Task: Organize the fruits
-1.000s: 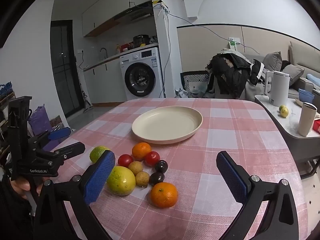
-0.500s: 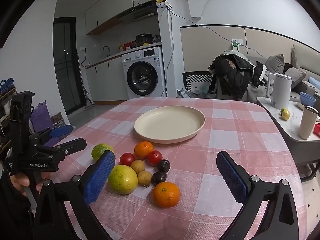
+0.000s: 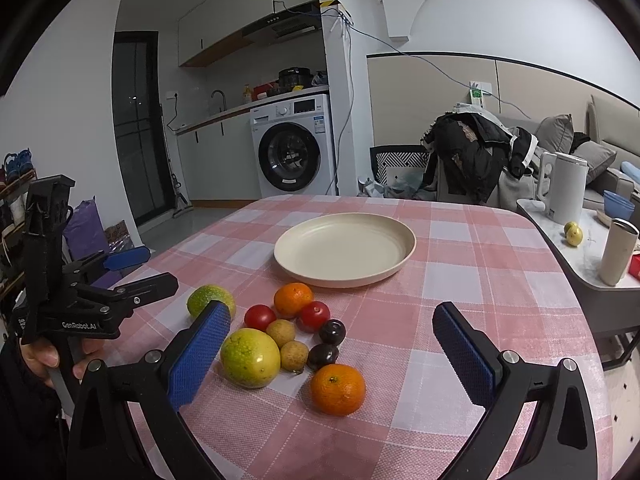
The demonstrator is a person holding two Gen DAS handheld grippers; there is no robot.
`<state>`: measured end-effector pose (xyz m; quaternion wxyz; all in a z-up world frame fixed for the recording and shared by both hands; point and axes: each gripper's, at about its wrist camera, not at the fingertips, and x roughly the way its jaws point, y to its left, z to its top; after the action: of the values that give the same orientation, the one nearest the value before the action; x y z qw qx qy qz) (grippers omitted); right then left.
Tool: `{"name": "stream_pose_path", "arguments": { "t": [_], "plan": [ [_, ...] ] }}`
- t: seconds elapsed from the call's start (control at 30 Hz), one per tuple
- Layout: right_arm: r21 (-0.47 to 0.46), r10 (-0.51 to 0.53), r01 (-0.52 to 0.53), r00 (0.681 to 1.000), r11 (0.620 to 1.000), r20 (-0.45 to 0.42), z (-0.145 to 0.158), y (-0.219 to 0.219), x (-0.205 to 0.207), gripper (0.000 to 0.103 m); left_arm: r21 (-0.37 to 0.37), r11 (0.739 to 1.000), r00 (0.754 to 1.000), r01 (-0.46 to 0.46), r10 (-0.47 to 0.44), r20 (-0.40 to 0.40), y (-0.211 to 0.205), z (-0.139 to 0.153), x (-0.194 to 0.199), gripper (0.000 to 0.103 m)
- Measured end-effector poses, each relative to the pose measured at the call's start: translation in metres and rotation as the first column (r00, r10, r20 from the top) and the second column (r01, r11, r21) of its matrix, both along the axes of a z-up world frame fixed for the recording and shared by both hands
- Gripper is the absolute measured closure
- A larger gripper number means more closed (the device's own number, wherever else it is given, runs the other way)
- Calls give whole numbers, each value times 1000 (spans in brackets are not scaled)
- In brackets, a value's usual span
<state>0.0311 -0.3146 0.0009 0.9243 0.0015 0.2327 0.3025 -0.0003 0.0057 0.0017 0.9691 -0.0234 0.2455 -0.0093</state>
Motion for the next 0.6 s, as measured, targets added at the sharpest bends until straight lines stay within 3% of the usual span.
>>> {"name": "stream_pose_path", "arguments": {
  "t": [0.6],
  "plan": [
    [-3,1,-1,1000,1000,9,1,1,0,0,-2,1000,1000,5,-5,2,1,1,-1,1]
  ]
}}
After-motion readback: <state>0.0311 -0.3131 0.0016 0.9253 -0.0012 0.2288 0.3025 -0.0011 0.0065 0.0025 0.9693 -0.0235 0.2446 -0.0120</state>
